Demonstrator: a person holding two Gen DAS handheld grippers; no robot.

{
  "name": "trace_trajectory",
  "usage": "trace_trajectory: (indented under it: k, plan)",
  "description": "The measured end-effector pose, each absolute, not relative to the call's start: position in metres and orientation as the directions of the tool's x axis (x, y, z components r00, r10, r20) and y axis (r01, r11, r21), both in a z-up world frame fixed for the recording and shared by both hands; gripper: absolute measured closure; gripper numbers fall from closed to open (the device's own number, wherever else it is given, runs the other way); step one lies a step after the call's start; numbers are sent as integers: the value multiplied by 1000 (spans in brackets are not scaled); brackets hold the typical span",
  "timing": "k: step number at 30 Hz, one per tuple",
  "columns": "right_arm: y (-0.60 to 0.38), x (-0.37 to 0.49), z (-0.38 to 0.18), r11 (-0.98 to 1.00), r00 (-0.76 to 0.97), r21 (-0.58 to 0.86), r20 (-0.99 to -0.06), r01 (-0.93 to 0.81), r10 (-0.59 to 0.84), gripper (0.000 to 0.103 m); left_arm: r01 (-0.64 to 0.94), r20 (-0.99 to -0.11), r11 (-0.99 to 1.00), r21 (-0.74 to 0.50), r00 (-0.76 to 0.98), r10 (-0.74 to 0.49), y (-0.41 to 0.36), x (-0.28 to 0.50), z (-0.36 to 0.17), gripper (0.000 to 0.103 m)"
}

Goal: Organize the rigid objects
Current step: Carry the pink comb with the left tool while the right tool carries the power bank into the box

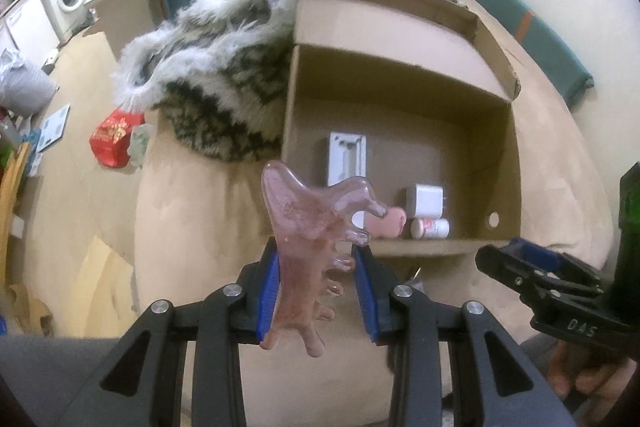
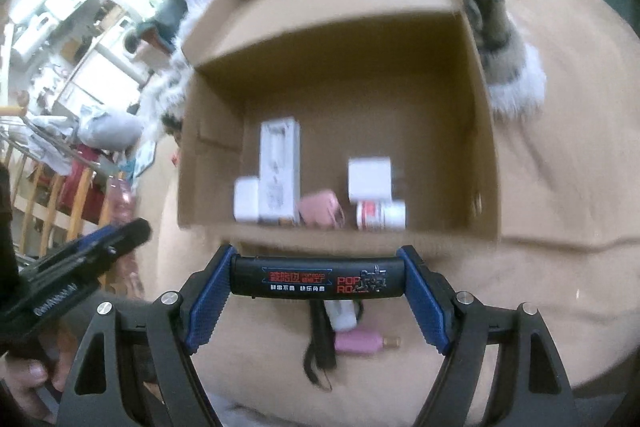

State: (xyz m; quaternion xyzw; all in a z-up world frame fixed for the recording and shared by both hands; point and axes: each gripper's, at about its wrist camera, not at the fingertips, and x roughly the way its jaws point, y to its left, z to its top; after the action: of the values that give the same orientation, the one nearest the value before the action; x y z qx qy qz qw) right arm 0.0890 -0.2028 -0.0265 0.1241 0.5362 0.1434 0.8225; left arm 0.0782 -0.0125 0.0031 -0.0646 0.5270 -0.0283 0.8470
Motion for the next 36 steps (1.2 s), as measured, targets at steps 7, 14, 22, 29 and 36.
trace_trajectory:
  k: [7,14,22,29,36]
  plan:
    - [-211,133,-20,928,433,358,-824,-104,366,17,-2,-879,994,-111,467,-97,-29,122,11,71]
    - [-224,154,-49,931,435,360,-831,-54,346,17,30,-868,995,-100,486,-102,-43,152,-19,71]
    - [-216,162,-64,945,403,319,-858,-71,320,17,4,-872,991,-131,476,-117,-36,159,-42,71]
    - [-215,169,-74,946,376,320,-871,-59,317,17,-3,-889,991,-134,443,-119,-35,163,-59,71]
    - [-216,170,-79,947,361,318,-879,-46,312,17,18,-888,992,-124,445,-119,-44,163,-66,71]
